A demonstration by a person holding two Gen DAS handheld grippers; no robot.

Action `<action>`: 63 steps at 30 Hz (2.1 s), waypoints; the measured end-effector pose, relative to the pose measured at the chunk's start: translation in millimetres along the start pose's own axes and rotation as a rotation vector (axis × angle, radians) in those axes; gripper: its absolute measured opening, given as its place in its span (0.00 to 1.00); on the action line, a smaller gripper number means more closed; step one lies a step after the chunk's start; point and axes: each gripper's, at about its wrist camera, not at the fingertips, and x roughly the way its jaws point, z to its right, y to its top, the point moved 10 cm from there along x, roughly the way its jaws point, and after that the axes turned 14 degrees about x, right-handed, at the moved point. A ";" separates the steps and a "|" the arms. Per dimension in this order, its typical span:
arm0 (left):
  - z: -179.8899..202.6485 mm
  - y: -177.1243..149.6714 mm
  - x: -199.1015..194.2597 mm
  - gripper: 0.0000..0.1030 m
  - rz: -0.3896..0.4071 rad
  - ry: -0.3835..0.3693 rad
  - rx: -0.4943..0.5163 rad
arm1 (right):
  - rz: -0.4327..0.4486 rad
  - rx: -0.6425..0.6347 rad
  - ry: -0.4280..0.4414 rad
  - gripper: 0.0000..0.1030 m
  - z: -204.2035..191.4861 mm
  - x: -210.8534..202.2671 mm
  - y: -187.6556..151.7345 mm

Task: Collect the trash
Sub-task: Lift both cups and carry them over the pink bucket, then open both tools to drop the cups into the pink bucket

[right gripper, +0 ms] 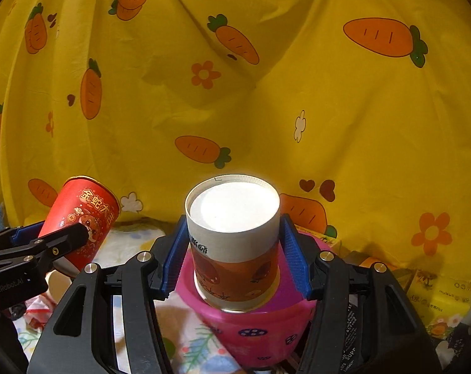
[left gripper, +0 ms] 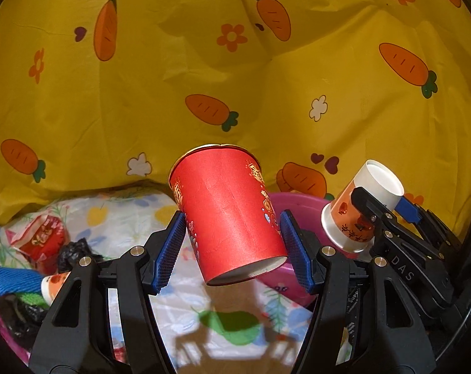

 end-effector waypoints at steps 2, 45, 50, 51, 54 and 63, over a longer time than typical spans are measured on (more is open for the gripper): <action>7.3 2.7 20.4 0.60 -0.007 -0.037 -0.002 | -0.002 0.001 -0.014 0.55 6.3 10.2 1.3; 22.6 -30.3 113.5 0.89 -0.105 -0.175 -0.119 | -0.039 0.029 -0.123 0.84 54.2 56.0 -9.7; -0.7 -34.1 82.6 0.93 -0.082 -0.034 -0.104 | -0.034 0.029 -0.102 0.87 47.8 36.5 -12.0; -5.5 -36.0 75.5 0.93 -0.080 -0.012 -0.105 | -0.034 0.032 -0.096 0.90 46.1 32.5 -12.9; -19.0 -42.8 54.5 0.93 -0.076 0.045 -0.108 | -0.036 0.033 -0.077 0.93 38.6 20.5 -16.5; -49.6 -68.7 -11.9 0.93 -0.078 0.167 -0.126 | -0.010 -0.010 -0.002 0.94 -0.5 -23.1 -28.4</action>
